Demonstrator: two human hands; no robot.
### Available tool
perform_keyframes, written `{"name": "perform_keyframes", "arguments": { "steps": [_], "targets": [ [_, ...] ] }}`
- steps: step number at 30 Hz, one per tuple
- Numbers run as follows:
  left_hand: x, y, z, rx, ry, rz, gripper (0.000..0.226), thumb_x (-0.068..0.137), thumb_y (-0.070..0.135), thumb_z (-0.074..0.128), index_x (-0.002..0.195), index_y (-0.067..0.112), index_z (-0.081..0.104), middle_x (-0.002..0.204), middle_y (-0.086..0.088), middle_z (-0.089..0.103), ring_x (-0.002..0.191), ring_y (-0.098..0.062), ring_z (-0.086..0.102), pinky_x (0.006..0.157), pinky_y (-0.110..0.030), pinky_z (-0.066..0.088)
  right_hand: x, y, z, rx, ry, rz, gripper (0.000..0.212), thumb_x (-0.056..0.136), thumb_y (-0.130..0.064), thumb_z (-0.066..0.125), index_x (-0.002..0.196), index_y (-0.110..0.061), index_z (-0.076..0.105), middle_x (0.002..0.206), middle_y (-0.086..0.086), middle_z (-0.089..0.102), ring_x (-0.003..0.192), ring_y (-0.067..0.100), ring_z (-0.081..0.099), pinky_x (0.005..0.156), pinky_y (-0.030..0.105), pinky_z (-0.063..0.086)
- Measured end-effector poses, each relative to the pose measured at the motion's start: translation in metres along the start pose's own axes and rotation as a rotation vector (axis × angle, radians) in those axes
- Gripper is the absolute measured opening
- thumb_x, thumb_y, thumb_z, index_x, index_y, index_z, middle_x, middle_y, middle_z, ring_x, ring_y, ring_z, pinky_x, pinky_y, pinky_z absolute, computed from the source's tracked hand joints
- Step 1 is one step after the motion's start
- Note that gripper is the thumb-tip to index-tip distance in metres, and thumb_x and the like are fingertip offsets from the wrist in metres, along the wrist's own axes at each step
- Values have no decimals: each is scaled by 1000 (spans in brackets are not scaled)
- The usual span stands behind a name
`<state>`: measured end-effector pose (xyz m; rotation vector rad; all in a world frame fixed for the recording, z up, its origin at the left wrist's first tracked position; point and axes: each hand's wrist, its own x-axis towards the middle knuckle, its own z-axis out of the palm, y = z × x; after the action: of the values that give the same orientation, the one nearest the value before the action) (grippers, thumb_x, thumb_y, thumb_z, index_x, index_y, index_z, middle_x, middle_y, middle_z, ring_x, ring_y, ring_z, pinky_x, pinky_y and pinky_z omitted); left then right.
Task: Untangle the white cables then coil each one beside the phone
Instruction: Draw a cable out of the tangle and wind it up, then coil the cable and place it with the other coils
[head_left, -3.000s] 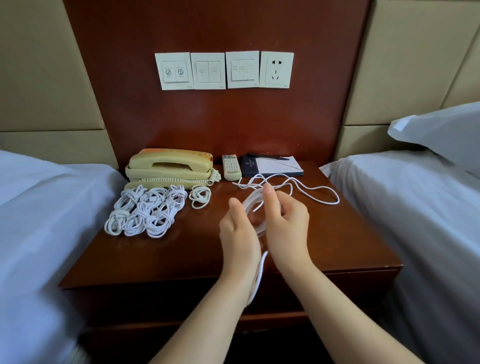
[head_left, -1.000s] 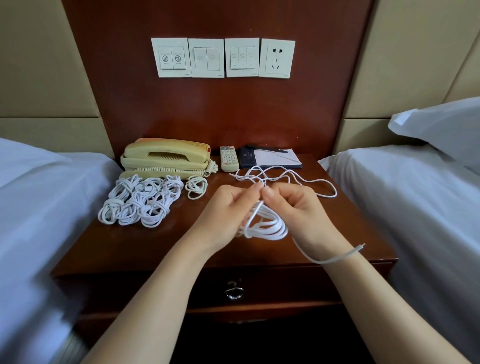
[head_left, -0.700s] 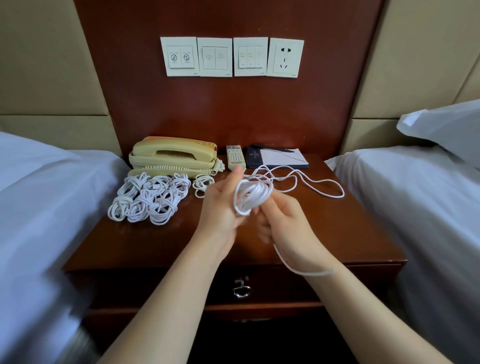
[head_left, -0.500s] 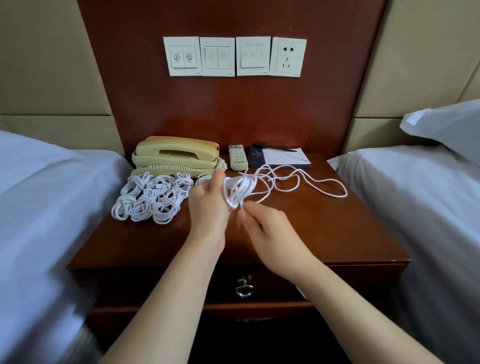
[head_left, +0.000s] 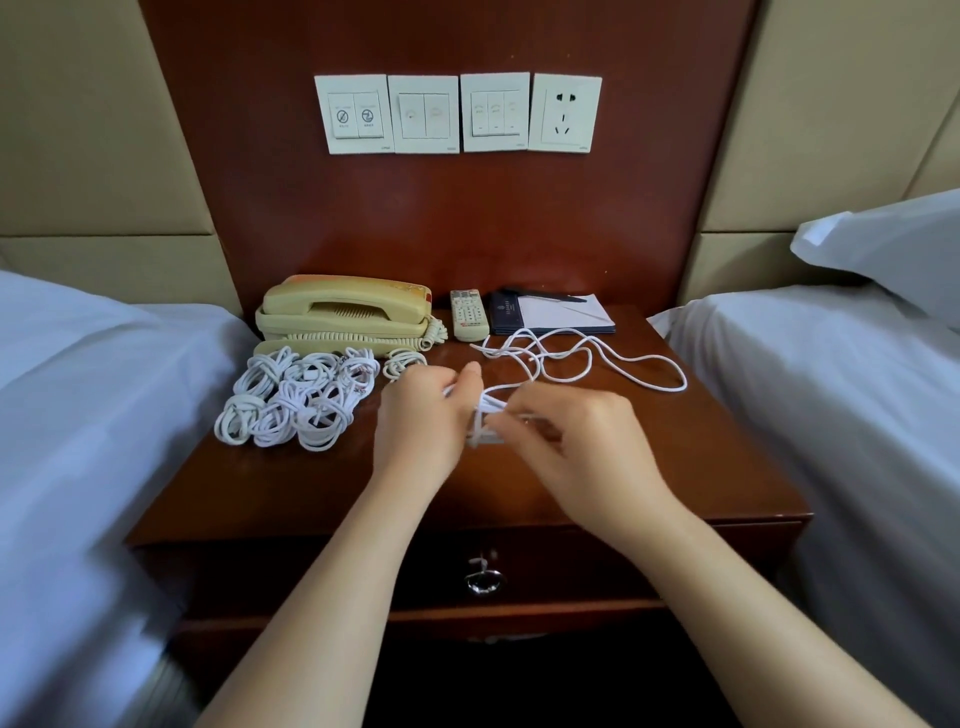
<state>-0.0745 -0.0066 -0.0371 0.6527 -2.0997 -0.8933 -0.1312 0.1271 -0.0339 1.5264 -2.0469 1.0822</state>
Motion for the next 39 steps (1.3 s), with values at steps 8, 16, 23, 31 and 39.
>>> {"name": "perform_keyframes", "arguments": {
  "steps": [8, 16, 23, 31, 39],
  "targets": [
    [-11, 19, 12, -293, -375, 93, 49, 95, 25, 51, 49, 13, 40, 42, 5, 34, 40, -8, 31, 45, -22, 26, 8, 40, -14, 510, 14, 234, 37, 88, -21, 63, 54, -23, 49, 46, -13, 41, 47, 2, 32, 48, 13, 27],
    [-17, 30, 10, -674, -279, -92, 47, 98, 21, 47, 53, 5, 48, 38, 5, 38, 35, -7, 34, 40, -14, 27, 3, 40, 3, 607, 37, 309, 46, 90, -30, 47, 61, 6, 51, 57, 9, 41, 55, 10, 33, 51, 23, 27],
    [-4, 14, 7, -644, 95, -402, 35, 92, 21, 51, 61, 6, 47, 51, -5, 41, 52, -17, 36, 50, -25, 27, -9, 1, 31, 42, -107, 139, 25, 96, -25, 40, 74, -14, 43, 61, 3, 52, 55, 29, 46, 53, 40, 40],
    [2, 8, 2, -197, 207, -114, 55, 95, 16, 46, 46, 16, 20, 33, -1, 24, 44, -15, 18, 49, -34, 18, -11, -6, 24, -330, 76, -112, 32, 89, -30, 44, 60, -16, 44, 49, -4, 43, 36, 24, 37, 33, 27, 28],
    [-6, 15, 17, -202, 111, 6, 55, 96, 15, 47, 47, 16, 21, 38, 3, 20, 41, -10, 29, 42, -22, 22, -8, -4, 10, 298, 231, 244, 12, 85, -13, 68, 73, -11, 69, 64, -4, 69, 56, 10, 64, 58, 29, 53]
  ]
}}
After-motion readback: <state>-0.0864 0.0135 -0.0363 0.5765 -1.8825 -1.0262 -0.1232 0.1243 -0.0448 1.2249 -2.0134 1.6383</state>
